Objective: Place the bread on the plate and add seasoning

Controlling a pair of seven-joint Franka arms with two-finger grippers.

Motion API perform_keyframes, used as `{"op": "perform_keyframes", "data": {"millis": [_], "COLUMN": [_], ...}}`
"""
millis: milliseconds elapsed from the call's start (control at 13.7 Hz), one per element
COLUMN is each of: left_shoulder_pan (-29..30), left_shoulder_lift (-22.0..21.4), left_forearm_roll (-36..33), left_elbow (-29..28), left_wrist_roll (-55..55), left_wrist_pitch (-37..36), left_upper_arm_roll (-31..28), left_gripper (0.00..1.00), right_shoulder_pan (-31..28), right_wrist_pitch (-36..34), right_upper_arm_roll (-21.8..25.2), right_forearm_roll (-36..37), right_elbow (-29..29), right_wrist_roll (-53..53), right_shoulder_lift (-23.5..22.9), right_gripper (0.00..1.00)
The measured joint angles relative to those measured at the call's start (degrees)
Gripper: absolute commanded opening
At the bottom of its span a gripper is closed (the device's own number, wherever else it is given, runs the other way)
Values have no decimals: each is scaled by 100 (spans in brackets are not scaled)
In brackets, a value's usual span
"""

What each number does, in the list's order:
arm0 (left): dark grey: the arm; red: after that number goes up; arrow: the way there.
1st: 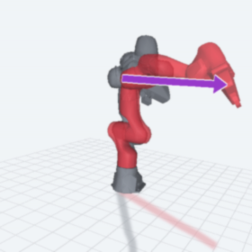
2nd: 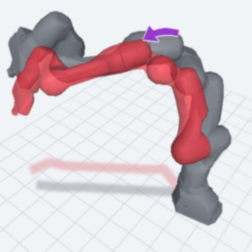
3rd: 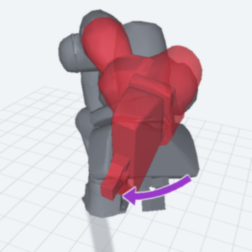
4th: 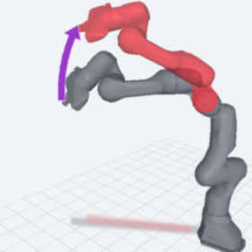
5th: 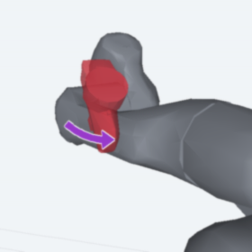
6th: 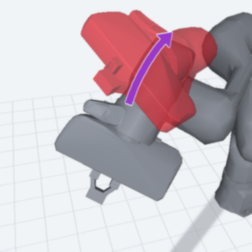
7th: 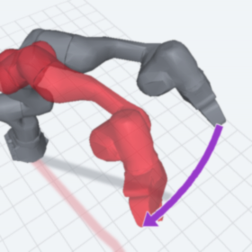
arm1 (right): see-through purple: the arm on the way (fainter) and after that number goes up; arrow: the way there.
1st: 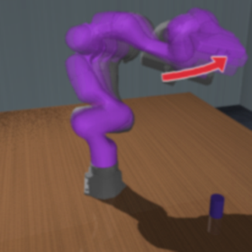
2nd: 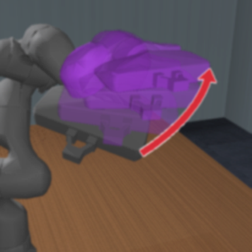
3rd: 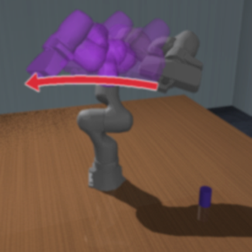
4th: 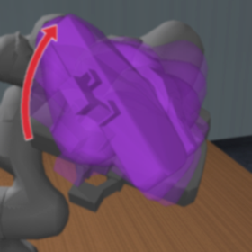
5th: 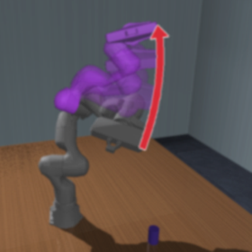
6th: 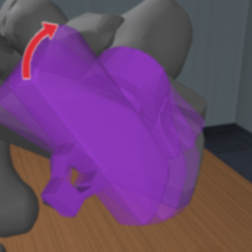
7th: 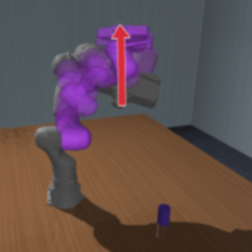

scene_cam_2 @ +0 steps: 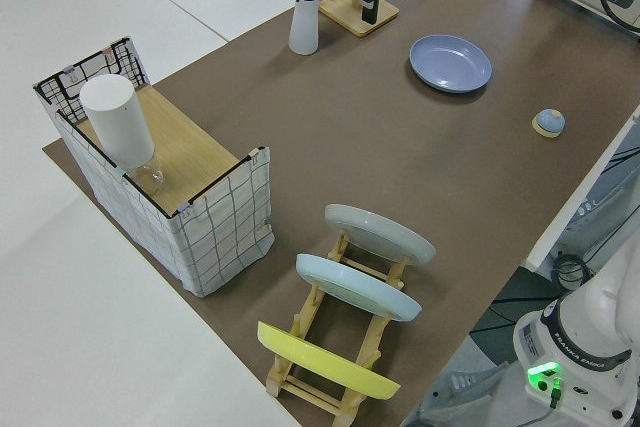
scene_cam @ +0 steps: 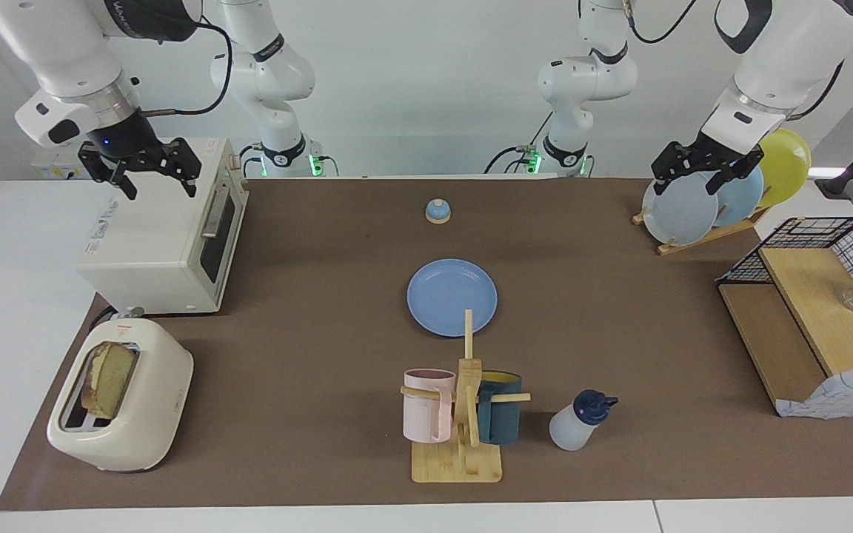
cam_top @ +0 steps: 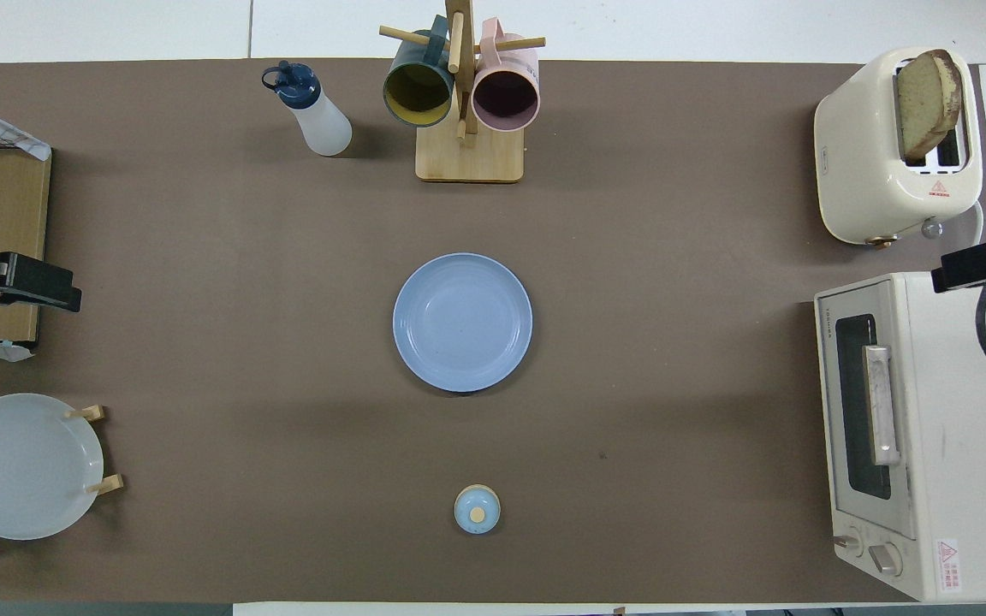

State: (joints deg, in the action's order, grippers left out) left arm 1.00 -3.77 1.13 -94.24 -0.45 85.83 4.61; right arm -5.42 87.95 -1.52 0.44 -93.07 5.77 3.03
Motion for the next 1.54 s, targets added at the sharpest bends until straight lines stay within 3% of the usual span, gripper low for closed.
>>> {"op": "perform_keyframes", "data": {"millis": [365,585,731,877,1096,1389,1462,1535], "left_shoulder_pan": [-1,-4,-3,-3,-17,-75,-109,-197], "left_shoulder_lift": [-10,-30,-48,-62,-71,-81,-111,-170], "left_forearm_roll": [5,7,7,7,7,7,7,7], "left_elbow": [0,0,0,0,1,-153,-336,-593], "left_wrist_roll": [2,5,6,32,34,35,35,56], "left_wrist_pitch": [-2,-10,-10,-10,24,684,1044,1475], "left_upper_arm_roll": [-2,9,3,3,27,47,57,59], "left_gripper": [100,100,100,100,100,100,100,100], "right_shoulder_pan": [0,-39,-182,-371,-415,-475,-469,-468], "right_wrist_pitch": [16,363,1018,2255,3252,4001,4054,4155], "right_upper_arm_roll": [1,44,73,82,82,85,74,58], "right_forearm_roll": [2,3,3,3,3,3,3,6], "right_elbow": [0,-10,-87,-393,-703,-949,-968,-991], "right_wrist_roll": [0,0,0,13,43,43,43,73], "right_shoulder_lift": [0,-7,-24,-54,-115,-177,-188,-208], "right_gripper": [100,100,100,100,77,77,79,90]}}
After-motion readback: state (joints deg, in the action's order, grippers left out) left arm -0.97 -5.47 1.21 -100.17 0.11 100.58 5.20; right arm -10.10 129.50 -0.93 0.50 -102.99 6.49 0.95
